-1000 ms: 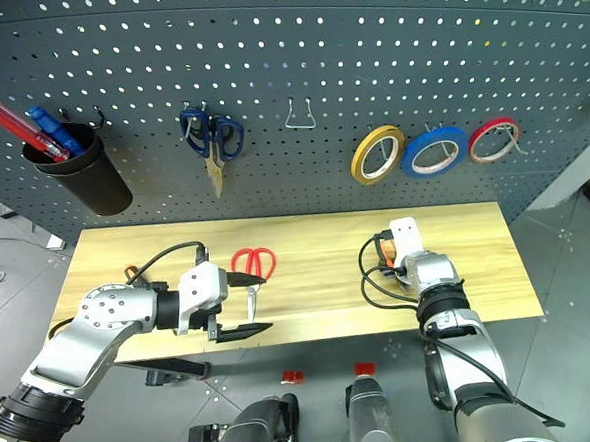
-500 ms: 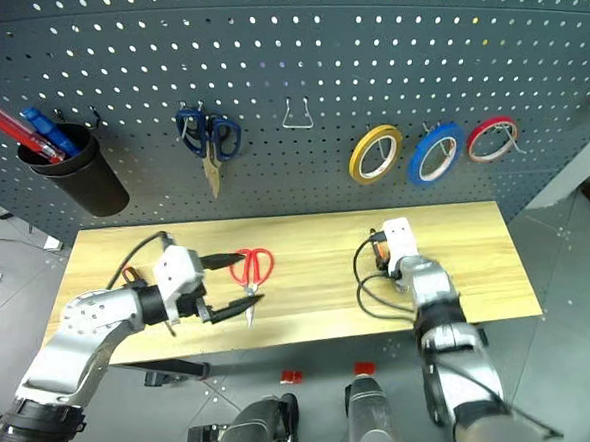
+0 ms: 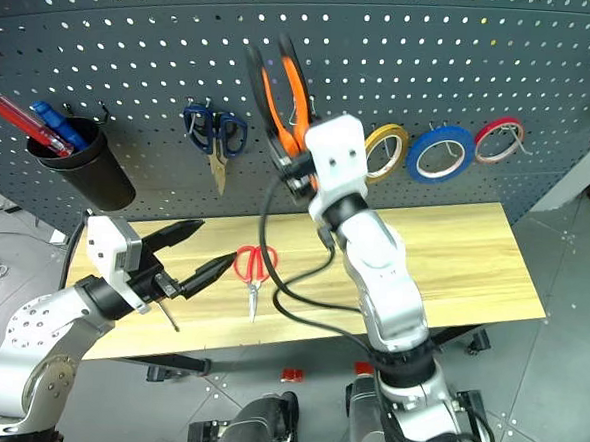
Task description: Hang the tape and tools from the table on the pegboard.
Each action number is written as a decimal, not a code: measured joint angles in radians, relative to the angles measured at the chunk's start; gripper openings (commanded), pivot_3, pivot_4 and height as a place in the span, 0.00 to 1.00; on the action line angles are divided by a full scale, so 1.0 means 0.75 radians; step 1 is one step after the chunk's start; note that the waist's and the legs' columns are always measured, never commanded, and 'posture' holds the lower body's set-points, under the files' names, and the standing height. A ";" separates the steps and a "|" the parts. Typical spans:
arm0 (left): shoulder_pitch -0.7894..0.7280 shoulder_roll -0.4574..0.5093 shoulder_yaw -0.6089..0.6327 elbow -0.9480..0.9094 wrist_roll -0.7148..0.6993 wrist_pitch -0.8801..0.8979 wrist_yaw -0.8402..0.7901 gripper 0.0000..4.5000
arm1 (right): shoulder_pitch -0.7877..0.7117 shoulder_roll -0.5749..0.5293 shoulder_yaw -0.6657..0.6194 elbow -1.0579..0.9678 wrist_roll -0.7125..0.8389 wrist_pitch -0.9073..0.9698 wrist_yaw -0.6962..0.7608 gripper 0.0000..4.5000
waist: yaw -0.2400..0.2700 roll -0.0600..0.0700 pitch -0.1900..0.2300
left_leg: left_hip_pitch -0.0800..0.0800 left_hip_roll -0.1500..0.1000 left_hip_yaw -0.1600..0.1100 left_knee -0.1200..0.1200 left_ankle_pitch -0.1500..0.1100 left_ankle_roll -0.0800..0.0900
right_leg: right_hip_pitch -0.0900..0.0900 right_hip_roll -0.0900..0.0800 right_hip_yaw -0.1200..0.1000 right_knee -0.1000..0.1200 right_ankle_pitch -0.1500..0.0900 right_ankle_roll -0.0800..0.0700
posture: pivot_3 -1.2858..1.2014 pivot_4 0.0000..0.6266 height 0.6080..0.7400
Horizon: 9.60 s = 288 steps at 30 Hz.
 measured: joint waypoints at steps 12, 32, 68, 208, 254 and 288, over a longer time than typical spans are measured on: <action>-0.245 -0.060 -0.102 -0.051 0.030 0.178 0.260 0.95 | -0.687 0.005 -0.181 1.226 -0.056 -0.825 -0.168 0.56 | 0.010 -0.012 0.025 | -0.001 0.000 0.001 -0.004 0.005 -0.008 | -0.003 0.000 -0.002 0.001 0.001 -0.003 | 0.44 0.53 1.00; -0.262 -0.125 -0.137 -0.048 0.094 0.145 0.314 0.95 | -0.658 -0.084 -0.141 1.677 -0.272 -1.135 -0.357 0.56 | 0.050 -0.014 0.042 | 0.000 0.001 0.002 -0.001 0.008 -0.012 | -0.002 0.000 -0.002 0.002 0.001 -0.003 | 0.44 0.54 1.00; -0.365 -0.577 -0.291 0.428 0.401 0.790 0.945 1.00 | 0.244 -0.542 0.159 -0.295 0.486 0.589 0.741 0.99 | 0.085 -0.020 0.046 | -0.001 0.001 -0.004 0.000 0.005 -0.006 | 0.000 0.001 -0.006 0.001 0.002 -0.004 | 0.40 0.55 1.00; -0.746 -0.254 0.568 1.242 0.307 0.532 0.976 0.54 | -0.291 -0.309 0.263 -0.135 0.469 0.998 0.470 1.00 | 0.072 -0.039 0.129 | -0.005 0.004 -0.002 -0.002 0.005 -0.008 | -0.009 0.000 -0.008 0.001 0.003 -0.004 | 0.38 0.69 1.00; -0.919 0.325 0.282 0.526 0.242 -0.130 0.350 0.19 | -0.365 -0.405 0.004 0.064 0.442 0.351 0.639 1.00 | 0.068 -0.052 0.080 | -0.022 0.007 0.000 -0.002 0.017 -0.025 | -0.030 0.002 -0.017 0.003 0.012 -0.016 | 0.39 0.33 1.00; -0.722 0.193 0.343 0.589 0.376 -0.400 0.601 0.27 | -0.366 -0.352 -0.075 -0.005 0.643 0.467 0.666 1.00 | -0.089 -0.051 -0.015 | -0.023 0.006 -0.003 -0.002 0.018 -0.024 | -0.030 0.002 -0.017 0.007 0.013 -0.016 | 0.40 0.30 1.00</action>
